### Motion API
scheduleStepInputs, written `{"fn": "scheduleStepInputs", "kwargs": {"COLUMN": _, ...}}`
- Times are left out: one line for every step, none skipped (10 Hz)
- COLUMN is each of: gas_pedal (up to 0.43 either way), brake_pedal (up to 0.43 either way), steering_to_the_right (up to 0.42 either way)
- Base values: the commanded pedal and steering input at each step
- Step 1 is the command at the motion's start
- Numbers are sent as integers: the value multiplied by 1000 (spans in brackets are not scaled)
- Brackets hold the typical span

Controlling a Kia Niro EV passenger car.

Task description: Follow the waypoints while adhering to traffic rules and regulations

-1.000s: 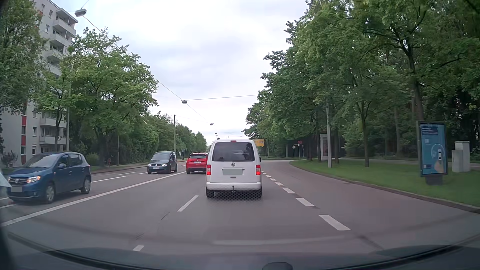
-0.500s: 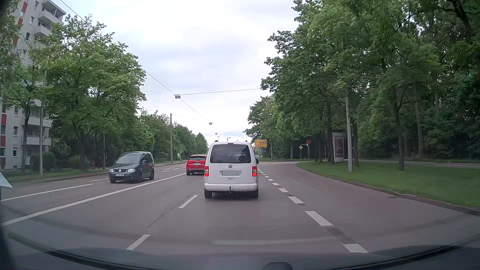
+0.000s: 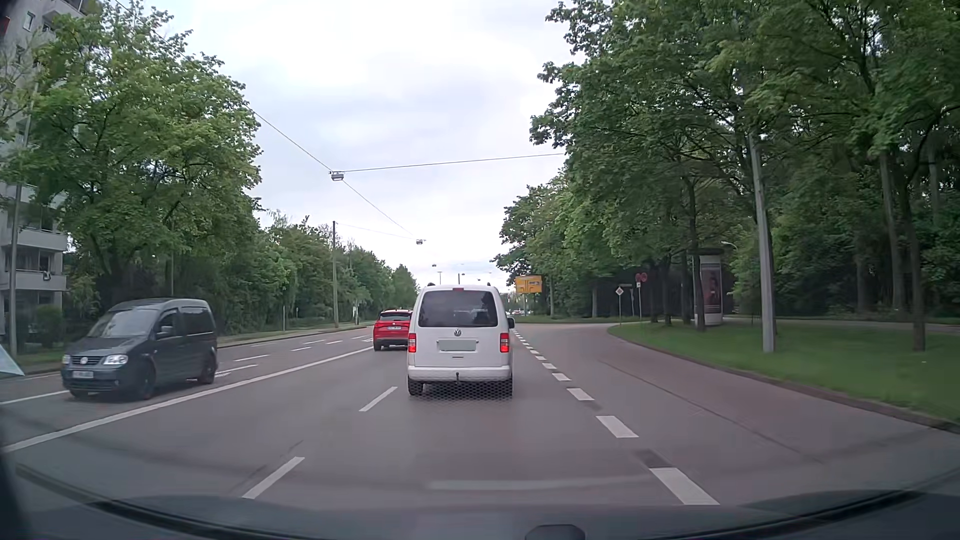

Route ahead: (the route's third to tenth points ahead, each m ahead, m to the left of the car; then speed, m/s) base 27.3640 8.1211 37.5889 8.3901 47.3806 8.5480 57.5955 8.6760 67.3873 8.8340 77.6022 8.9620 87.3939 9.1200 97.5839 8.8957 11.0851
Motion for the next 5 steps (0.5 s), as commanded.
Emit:
{"fn": "scheduleStepInputs", "kwargs": {"gas_pedal": 220, "brake_pedal": 0, "steering_to_the_right": -9}}
{"fn": "scheduleStepInputs", "kwargs": {"gas_pedal": 220, "brake_pedal": 0, "steering_to_the_right": -9}}
{"fn": "scheduleStepInputs", "kwargs": {"gas_pedal": 220, "brake_pedal": 0, "steering_to_the_right": -9}}
{"fn": "scheduleStepInputs", "kwargs": {"gas_pedal": 220, "brake_pedal": 0, "steering_to_the_right": -9}}
{"fn": "scheduleStepInputs", "kwargs": {"gas_pedal": 220, "brake_pedal": 0, "steering_to_the_right": -9}}
